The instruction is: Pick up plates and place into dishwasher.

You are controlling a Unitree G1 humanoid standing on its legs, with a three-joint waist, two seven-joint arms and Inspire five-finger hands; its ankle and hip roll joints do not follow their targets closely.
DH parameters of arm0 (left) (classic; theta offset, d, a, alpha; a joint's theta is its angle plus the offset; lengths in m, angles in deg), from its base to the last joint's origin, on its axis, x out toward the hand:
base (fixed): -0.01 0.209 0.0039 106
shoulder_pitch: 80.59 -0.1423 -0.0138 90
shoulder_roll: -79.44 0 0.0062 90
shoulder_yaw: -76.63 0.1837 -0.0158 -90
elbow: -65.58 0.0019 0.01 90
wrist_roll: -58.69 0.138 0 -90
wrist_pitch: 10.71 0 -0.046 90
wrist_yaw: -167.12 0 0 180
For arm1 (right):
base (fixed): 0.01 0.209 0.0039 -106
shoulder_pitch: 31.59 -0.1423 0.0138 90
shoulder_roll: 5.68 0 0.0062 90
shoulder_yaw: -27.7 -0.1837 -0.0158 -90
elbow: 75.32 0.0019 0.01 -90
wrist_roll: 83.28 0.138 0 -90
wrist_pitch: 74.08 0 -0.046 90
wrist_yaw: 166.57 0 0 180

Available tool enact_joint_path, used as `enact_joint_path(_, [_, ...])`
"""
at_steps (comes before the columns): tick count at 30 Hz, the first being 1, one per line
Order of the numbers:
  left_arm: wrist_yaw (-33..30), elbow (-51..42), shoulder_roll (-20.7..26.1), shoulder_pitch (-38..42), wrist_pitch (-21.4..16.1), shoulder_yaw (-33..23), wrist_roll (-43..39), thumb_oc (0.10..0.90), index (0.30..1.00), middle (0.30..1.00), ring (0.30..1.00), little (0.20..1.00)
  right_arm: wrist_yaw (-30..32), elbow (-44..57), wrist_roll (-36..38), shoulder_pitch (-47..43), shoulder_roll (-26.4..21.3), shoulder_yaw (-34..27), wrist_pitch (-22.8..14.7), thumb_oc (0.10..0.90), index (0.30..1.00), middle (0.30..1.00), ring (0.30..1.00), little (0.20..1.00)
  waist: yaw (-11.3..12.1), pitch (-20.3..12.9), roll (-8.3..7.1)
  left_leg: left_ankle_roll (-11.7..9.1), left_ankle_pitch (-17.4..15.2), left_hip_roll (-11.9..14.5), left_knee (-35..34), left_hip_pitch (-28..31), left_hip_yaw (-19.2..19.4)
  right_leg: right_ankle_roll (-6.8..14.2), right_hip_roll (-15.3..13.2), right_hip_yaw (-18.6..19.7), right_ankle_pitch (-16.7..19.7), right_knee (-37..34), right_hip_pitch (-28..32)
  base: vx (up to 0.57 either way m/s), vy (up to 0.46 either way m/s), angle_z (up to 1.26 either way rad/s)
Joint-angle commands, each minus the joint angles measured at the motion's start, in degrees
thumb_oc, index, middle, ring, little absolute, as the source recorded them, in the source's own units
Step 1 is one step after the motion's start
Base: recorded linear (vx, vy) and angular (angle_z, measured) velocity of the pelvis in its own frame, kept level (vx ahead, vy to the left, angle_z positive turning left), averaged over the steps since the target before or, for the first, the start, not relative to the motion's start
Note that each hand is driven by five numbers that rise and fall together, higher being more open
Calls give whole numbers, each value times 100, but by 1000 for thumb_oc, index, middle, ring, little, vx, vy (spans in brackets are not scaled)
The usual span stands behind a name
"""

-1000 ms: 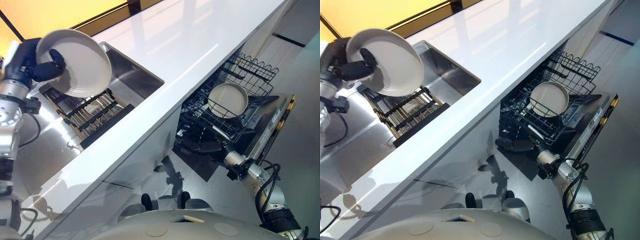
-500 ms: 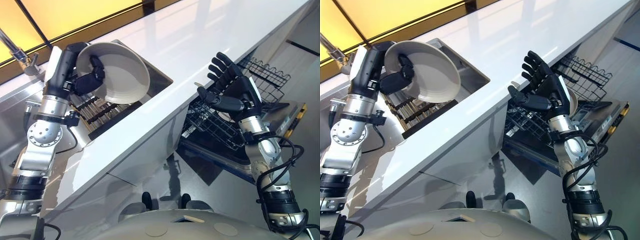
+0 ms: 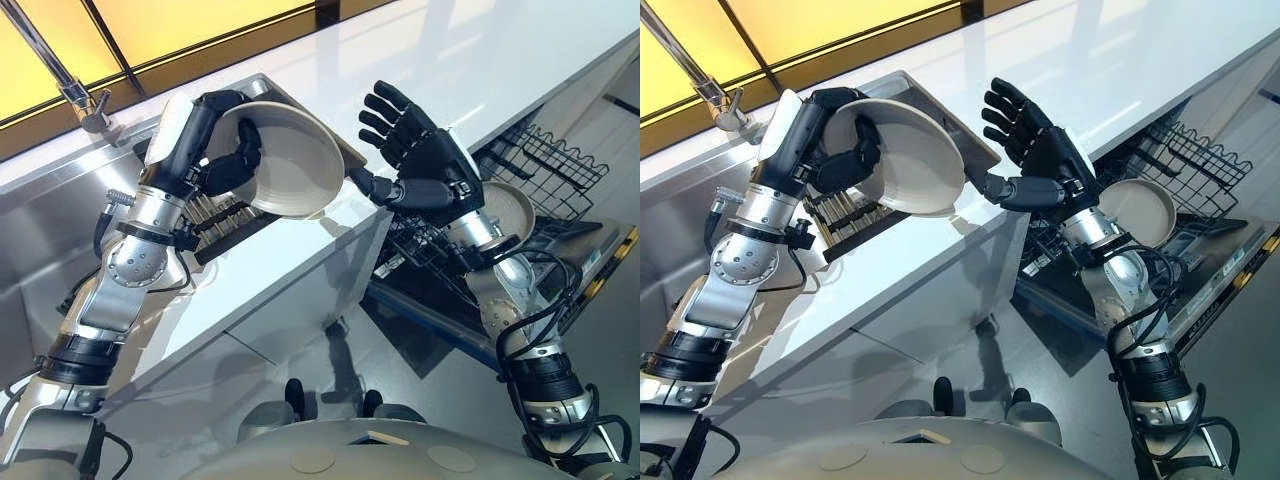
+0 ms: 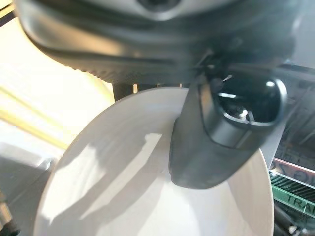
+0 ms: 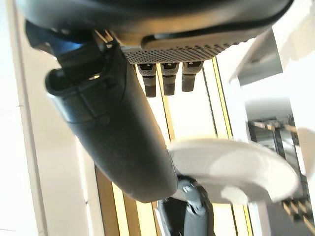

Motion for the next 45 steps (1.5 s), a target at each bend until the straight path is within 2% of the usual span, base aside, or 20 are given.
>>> enact_joint_path(1, [-622, -222, -39, 994, -540, -2, 193, 100, 300, 300, 300, 200, -130, 828, 277, -810, 188, -77, -438, 800, 900, 900, 900, 900, 24, -499, -47, -9, -746, -172, 115, 266, 89, -44, 415, -125, -584, 531, -143, 0, 0, 0])
enact_joint_path(9, [-834, -196, -209, 1284, -531, 458, 606, 100, 300, 300, 300, 200, -135, 816, 164, -992, 267, 258, -210, 800, 900, 900, 900, 900, 0, -514, -66, 6, -742, -184, 91, 283, 112, -35, 417, -100, -566, 506, -134, 5, -1, 1])
enact_joint_path(17, [-407, -451, -381, 1320, -669, 781, 375, 100, 300, 300, 300, 200, 327, 692, -134, -1032, 326, 484, -142, 800, 900, 900, 900, 900, 11, -490, -76, 17, -760, -183, 112, 292, 146, -25, 413, -97, -544, 477, -114, 5, 0, -1])
enact_joint_path(18, [-347, -512, -417, 1290, -682, 818, 390, 100, 300, 300, 300, 200, 415, 669, -185, -1031, 327, 497, -121, 687, 804, 804, 804, 787, 11, -481, -74, 18, -764, -182, 112, 298, 149, -24, 411, -95, -542, 475, -112, 0, 0, 0])
enact_joint_path(19, [-290, -555, -435, 1259, -722, 847, 338, 100, 300, 300, 300, 200, 489, 657, -171, -1025, 319, 497, -102, 410, 566, 566, 566, 510, 11, -478, -74, 21, -765, -184, 112, 303, 150, -23, 412, -93, -540, 474, -110, 0, 0, 0])
enact_joint_path(20, [-245, -604, -458, 1231, -743, 865, 305, 100, 300, 300, 300, 200, 559, 652, -216, -1003, 324, 505, -117, 273, 448, 448, 448, 373, 14, -472, -77, 24, -765, -185, 110, 305, 148, -22, 413, -91, -539, 474, -109, 0, 0, 0])
enact_joint_path(21, [-192, -657, -473, 1192, -792, 868, 301, 100, 300, 300, 300, 200, 654, 637, -310, -973, 316, 497, -154, 100, 300, 300, 300, 200, 16, -470, -76, 25, -768, -183, 105, 313, 147, -22, 414, -93, -538, 472, -107, 0, 0, 0])
enact_joint_path(24, [-156, -838, -507, 1113, -943, 848, 300, 100, 300, 300, 300, 200, 886, 588, -579, -892, 273, 440, -258, 100, 300, 300, 300, 200, 16, -472, -75, 25, -760, -176, 90, 314, 151, -18, 417, -84, -523, 444, -98, 21, 1, 0])
enact_joint_path(28, [-436, -1047, -407, 1122, -1014, 773, 520, 100, 300, 300, 300, 200, 1195, 563, -1060, -821, 191, 347, -379, 100, 300, 300, 300, 200, 17, -483, -69, 15, -753, -164, 69, 310, 171, -1, 405, -117, -508, 416, -91, 0, 0, 0])
enact_joint_path(31, [-736, -1148, -315, 1127, -1032, 659, 765, 100, 300, 300, 300, 200, 1307, 527, -1062, -771, 107, 260, -261, 100, 300, 300, 300, 200, 23, -493, -53, 7, -747, -161, 56, 299, 165, 6, 394, -150, -515, 421, -95, 0, 0, 0])
enact_joint_path(37, [-1141, -1218, -100, 1042, -1012, 353, 1077, 100, 300, 300, 300, 200, 1536, 283, -1157, -574, 4, 89, -279, 100, 300, 300, 300, 200, 39, -521, -29, 9, -734, -164, 43, 276, 106, 4, 373, -178, -560, 485, -110, 4, 4, 3])
enact_joint_path(38, [-1130, -1203, -63, 1018, -960, 292, 975, 188, 375, 375, 375, 288, 1613, 240, -1165, -541, -11, 40, -301, 100, 300, 300, 300, 200, 43, -527, -25, 8, -731, -163, 45, 274, 100, 7, 367, -187, -572, 509, -115, 5, 5, 8])
enact_joint_path(39, [-1080, -1181, -41, 989, -915, 230, 843, 657, 778, 778, 778, 757, 1659, 205, -1167, -511, -18, -5, -341, 100, 300, 300, 300, 200, 45, -529, -22, 7, -731, -159, 44, 274, 96, 6, 362, -194, -582, 523, -118, 6, 6, 10])
enact_joint_path(40, [-962, -1173, -27, 937, -835, 143, 599, 800, 900, 900, 900, 900, 1694, 181, -1172, -475, -17, -75, -372, 100, 300, 300, 300, 200, 49, -533, -20, 6, -732, -158, 43, 275, 91, 8, 357, -202, -590, 534, -117, 5, 4, 12])
enact_joint_path(42, [-628, -1118, -58, 839, -605, 16, -38, 800, 900, 900, 900, 900, 1869, 129, -1223, -446, -24, -198, -482, 100, 300, 300, 300, 200, 64, -534, -10, 15, -735, -159, 43, 282, 73, 7, 349, -215, -604, 553, -112, 2, 2, 12])
enact_joint_path(45, [-387, -1097, -94, 649, -429, -181, -431, 800, 900, 900, 900, 900, 2009, 98, -1251, -400, -30, -401, -614, 100, 300, 300, 300, 200, 84, -536, -2, 22, -743, -158, 45, 294, 60, 12, 343, -224, -614, 569, -109, 0, 0, 2])
